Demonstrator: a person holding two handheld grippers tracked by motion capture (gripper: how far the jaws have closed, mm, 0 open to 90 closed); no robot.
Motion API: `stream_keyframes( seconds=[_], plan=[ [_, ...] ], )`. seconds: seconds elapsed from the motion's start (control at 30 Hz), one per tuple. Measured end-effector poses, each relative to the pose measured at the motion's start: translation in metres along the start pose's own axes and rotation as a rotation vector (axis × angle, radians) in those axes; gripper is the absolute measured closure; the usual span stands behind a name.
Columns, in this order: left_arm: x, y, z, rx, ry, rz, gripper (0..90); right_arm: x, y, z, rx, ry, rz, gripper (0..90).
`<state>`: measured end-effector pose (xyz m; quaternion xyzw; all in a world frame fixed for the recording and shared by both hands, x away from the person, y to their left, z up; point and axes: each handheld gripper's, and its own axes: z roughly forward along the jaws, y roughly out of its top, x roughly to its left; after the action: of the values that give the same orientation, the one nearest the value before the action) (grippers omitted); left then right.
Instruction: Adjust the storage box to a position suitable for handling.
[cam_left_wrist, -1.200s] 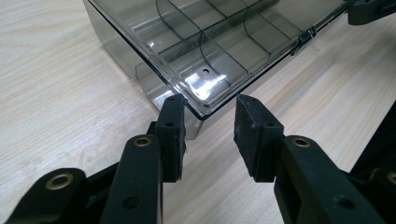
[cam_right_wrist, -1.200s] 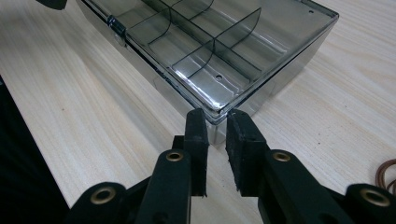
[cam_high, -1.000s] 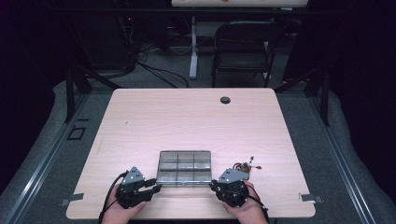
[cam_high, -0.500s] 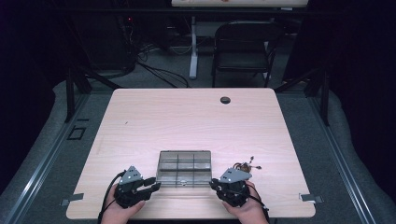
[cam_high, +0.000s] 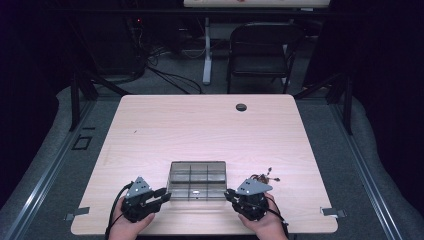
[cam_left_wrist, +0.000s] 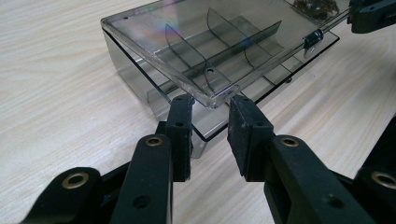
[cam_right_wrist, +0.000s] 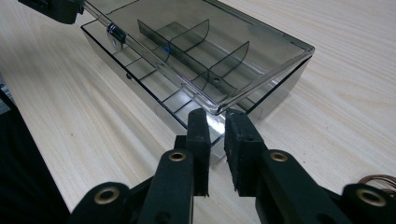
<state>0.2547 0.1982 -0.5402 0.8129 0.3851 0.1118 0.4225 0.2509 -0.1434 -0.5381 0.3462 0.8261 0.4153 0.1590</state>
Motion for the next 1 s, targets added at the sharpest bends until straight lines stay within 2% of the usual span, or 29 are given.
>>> stream_keyframes(
  seconds=[0.4,0.57,0.67,0.73,1.0],
  plan=[
    [-0.001,0.002,-0.001,-0.019,0.003,-0.014,71.0,0.001,0.001,0.0,-0.003,-0.016,-0.012,78.8],
    [0.0,0.005,-0.003,-0.031,0.0,-0.027,71.1,-0.001,0.004,-0.003,-0.025,-0.03,-0.003,78.2],
    [0.001,0.007,-0.003,-0.036,0.011,-0.023,71.1,-0.001,0.006,-0.004,-0.038,-0.027,0.016,78.0],
    [0.001,0.007,-0.003,-0.036,0.007,-0.021,71.1,-0.001,0.007,-0.004,-0.038,-0.031,0.011,78.0],
    [0.005,0.015,-0.005,-0.051,0.004,-0.051,71.1,-0.002,0.015,-0.007,-0.05,-0.043,0.006,78.5]
  ],
)
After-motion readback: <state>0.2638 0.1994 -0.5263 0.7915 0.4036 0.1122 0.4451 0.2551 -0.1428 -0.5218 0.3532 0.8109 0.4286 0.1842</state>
